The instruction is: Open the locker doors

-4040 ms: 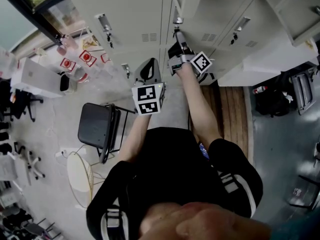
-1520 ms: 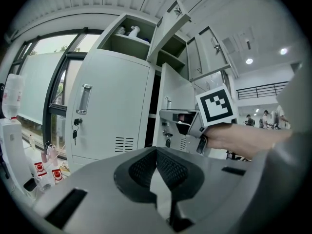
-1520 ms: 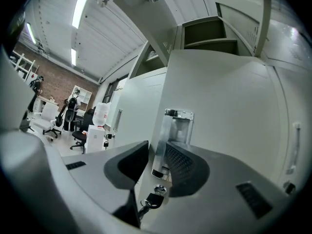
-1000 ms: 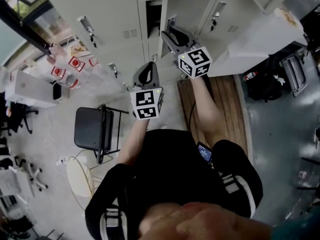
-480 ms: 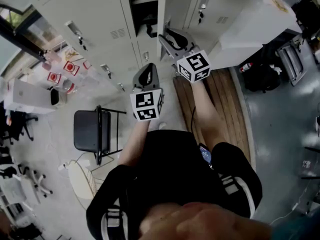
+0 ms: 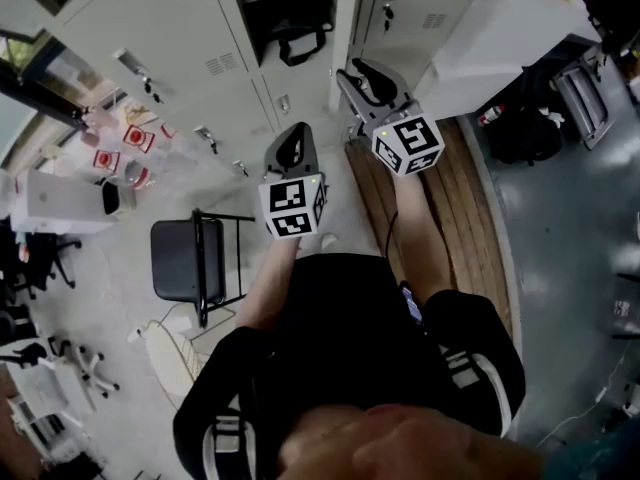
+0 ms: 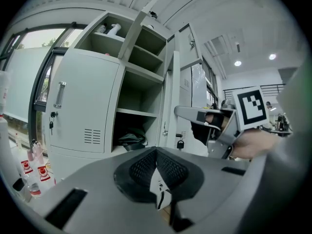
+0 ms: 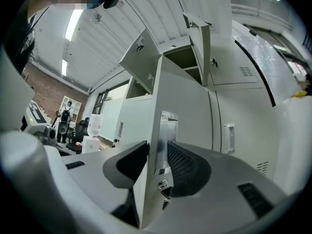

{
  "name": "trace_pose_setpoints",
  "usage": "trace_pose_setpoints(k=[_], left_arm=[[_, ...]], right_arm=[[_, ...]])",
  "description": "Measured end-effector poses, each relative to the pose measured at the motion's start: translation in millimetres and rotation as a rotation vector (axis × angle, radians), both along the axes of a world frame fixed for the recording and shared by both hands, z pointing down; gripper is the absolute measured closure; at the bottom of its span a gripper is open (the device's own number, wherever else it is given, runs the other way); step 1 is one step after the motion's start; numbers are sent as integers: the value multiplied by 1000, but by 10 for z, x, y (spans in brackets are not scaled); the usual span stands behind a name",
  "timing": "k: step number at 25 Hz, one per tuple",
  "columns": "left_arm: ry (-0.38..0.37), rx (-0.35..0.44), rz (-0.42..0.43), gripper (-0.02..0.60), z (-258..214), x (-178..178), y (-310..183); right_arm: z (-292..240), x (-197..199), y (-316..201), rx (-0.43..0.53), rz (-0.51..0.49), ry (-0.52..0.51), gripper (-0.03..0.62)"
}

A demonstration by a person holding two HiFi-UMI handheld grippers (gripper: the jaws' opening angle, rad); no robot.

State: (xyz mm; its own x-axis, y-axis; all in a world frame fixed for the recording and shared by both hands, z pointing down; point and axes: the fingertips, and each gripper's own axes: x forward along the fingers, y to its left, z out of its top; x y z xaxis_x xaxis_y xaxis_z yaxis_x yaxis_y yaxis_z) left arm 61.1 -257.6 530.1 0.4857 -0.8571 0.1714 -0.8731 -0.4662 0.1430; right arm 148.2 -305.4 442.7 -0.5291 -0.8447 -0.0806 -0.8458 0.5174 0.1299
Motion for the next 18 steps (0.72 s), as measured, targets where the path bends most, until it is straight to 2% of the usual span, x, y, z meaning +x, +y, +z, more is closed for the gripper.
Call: trace_pose_setpoints(k=[7,13,18], left_arm=[[10,-19,13,572,64,69,-10],[47,-27,14,572,28,116,-15],[67,-26,1,572,6,106,-26]], right_arm=[[14,345,160,-6,98,-47,461],[14,711,305,-1,202,-93,528],[8,957,340,-13,254,-90,531]])
